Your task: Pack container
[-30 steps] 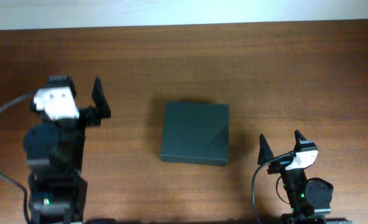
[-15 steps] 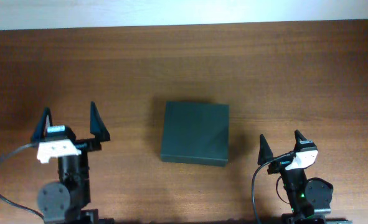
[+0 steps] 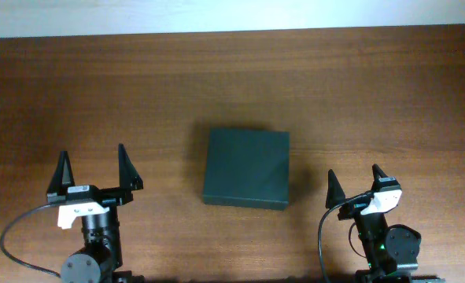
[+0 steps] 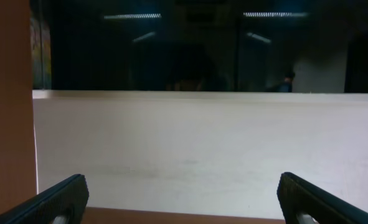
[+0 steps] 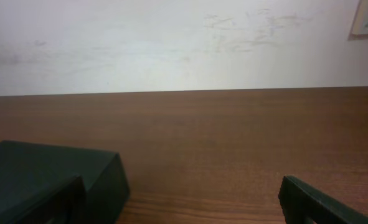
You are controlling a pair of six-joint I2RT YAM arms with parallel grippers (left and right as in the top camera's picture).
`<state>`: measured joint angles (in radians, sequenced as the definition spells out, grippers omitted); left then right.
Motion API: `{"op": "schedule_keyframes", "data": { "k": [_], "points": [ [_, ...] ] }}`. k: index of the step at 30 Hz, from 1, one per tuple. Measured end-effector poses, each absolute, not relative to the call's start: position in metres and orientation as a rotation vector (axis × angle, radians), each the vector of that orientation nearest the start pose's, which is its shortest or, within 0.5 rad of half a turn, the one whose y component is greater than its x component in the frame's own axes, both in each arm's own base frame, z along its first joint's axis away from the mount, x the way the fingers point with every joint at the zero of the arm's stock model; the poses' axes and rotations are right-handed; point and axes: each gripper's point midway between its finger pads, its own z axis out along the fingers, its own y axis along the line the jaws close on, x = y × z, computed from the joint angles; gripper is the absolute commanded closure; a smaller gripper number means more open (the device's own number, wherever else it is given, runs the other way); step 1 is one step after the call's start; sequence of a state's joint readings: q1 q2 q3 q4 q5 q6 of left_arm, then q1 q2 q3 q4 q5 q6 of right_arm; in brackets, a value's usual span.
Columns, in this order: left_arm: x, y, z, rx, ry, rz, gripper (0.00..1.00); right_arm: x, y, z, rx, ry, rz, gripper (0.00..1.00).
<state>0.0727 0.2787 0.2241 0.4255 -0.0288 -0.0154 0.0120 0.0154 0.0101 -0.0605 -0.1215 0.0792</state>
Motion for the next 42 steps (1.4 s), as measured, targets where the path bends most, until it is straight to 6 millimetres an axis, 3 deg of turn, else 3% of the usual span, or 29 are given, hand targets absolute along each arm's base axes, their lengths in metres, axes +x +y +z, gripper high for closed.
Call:
{"op": "schedule_keyframes", "data": {
  "k": [20, 29, 38, 42],
  "points": [
    [0.219, 0.023, 0.318, -0.079, 1.085, 0.075, 0.01, 0.245, 0.024, 0.160, -0.038, 1.639, 0.169, 0.01],
    [0.209, 0.014, 0.313, -0.033, 1.021, 0.051, 0.01, 0.245, 0.024, 0.160, -0.038, 1.638, 0.169, 0.01],
    [0.212, 0.009, 0.304, -0.005, 1.034, 0.035, 0.01, 0.245, 0.024, 0.160, -0.038, 1.638, 0.169, 0.01],
    [0.222, 0.010, 0.285, -0.010, 1.121, 0.031, 0.00, 0.245, 0.024, 0.160, -0.038, 1.638, 0.169, 0.01]
  ]
}}
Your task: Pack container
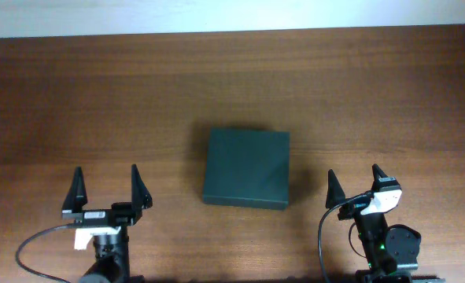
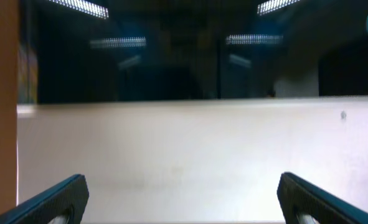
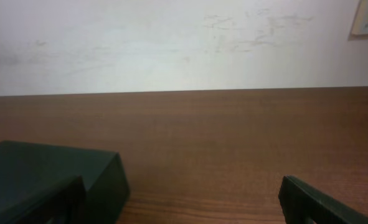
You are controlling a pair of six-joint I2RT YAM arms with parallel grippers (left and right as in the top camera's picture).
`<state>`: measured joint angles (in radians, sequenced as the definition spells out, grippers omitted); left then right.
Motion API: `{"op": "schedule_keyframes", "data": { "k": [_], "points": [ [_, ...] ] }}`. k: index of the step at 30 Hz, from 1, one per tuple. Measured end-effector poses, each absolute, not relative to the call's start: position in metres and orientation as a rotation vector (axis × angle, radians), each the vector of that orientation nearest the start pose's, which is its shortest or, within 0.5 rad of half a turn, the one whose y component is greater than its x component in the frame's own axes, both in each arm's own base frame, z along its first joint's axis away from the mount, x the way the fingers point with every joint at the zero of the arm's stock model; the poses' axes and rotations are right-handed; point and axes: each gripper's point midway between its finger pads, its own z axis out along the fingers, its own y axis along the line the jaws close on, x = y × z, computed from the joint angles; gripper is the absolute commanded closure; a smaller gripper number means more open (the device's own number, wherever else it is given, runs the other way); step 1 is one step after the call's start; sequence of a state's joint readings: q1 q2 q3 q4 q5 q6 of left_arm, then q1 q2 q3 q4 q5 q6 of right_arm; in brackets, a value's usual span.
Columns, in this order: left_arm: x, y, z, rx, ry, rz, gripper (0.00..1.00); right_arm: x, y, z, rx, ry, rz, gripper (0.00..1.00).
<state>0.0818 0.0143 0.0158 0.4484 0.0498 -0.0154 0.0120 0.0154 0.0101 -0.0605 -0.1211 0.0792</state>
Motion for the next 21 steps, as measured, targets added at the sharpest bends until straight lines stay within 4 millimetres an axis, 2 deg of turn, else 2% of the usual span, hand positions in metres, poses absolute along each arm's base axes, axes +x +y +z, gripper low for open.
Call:
{"op": "schedule_keyframes", "data": {
  "k": [11, 17, 21],
  "points": [
    [0.244, 0.011, 0.214, -0.025, 1.417, 0.017, 0.01, 0.245, 0.024, 0.160, -0.039, 1.638, 0.169, 0.01],
    [0.246, 0.011, 0.197, -0.029, 1.488, 0.014, 0.01, 0.245, 0.024, 0.160, -0.038, 1.638, 0.169, 0.01],
    [0.247, 0.011, 0.173, -0.035, 1.583, 0.009, 0.01, 0.245, 0.024, 0.160, -0.038, 1.638, 0.169, 0.01]
  ]
}}
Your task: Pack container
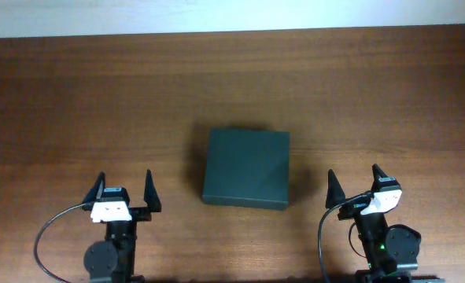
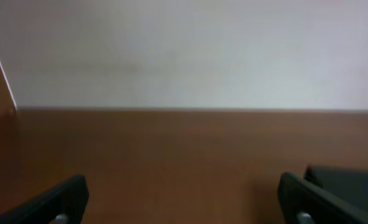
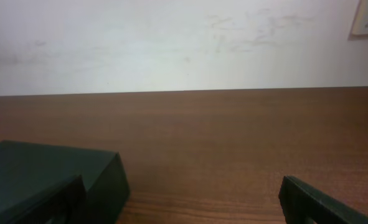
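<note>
A closed dark green box (image 1: 246,167) lies in the middle of the wooden table (image 1: 232,86). My left gripper (image 1: 124,185) stands open near the front edge, left of the box, with nothing between its fingers. In the left wrist view the box's corner (image 2: 352,180) shows at the right behind my left gripper (image 2: 184,205). My right gripper (image 1: 354,180) is open at the front right, empty. The right wrist view has the box (image 3: 53,171) at lower left, partly behind the left finger of my right gripper (image 3: 184,202).
A pale wall (image 3: 171,43) runs along the far side of the table. Bare wood surrounds the box on all sides. Cables (image 1: 55,232) loop by the left arm's base at the front edge.
My left gripper has moved right and lowered, now pointing level across the table instead of up at the wall and window. The right arm and the box have not moved.
My left gripper stood wide open at the front left, tilted up toward the wall. Then it sat further back, aimed higher at a dark window. Now it is nearer the box, level with the table. The right gripper stayed open and still throughout.
</note>
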You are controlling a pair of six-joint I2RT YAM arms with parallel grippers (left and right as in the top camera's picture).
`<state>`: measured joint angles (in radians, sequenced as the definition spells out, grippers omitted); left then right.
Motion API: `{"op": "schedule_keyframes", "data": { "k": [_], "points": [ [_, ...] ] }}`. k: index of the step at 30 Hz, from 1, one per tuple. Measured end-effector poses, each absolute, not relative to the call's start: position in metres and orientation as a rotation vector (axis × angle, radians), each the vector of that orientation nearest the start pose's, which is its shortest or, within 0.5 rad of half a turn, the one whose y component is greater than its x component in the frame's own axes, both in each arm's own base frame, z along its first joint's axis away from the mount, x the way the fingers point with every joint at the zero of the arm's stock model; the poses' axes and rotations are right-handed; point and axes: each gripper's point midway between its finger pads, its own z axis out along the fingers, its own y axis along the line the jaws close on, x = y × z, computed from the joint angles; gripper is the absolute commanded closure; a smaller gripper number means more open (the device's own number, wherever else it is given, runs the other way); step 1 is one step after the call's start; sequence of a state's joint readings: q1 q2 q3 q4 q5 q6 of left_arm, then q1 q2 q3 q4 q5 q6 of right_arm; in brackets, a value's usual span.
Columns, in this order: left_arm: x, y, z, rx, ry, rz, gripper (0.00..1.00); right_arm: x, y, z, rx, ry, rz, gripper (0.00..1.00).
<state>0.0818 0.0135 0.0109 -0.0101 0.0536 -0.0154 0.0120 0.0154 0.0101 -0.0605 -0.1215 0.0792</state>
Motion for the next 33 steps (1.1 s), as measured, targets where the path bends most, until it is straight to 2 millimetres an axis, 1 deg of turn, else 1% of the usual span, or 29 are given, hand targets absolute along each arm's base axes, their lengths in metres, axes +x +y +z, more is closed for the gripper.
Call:
{"op": "schedule_keyframes", "data": {
  "k": [3, 4, 33],
  "points": [
    [0.2462, 0.0110, 0.1594, -0.039, 1.639, 0.007, 0.01, 0.2452, 0.0238, 0.1602, -0.039, 1.638, 0.169, 0.01],
    [0.2461, 0.0110, 0.1588, -0.039, 1.642, 0.007, 0.01, 0.2452, 0.0237, 0.1602, -0.038, 1.638, 0.169, 0.01],
    [0.2461, 0.0110, 0.1589, -0.039, 1.642, 0.007, 0.01, 0.2452, 0.0238, 0.1602, -0.039, 1.638, 0.169, 0.01]
  ]
}}
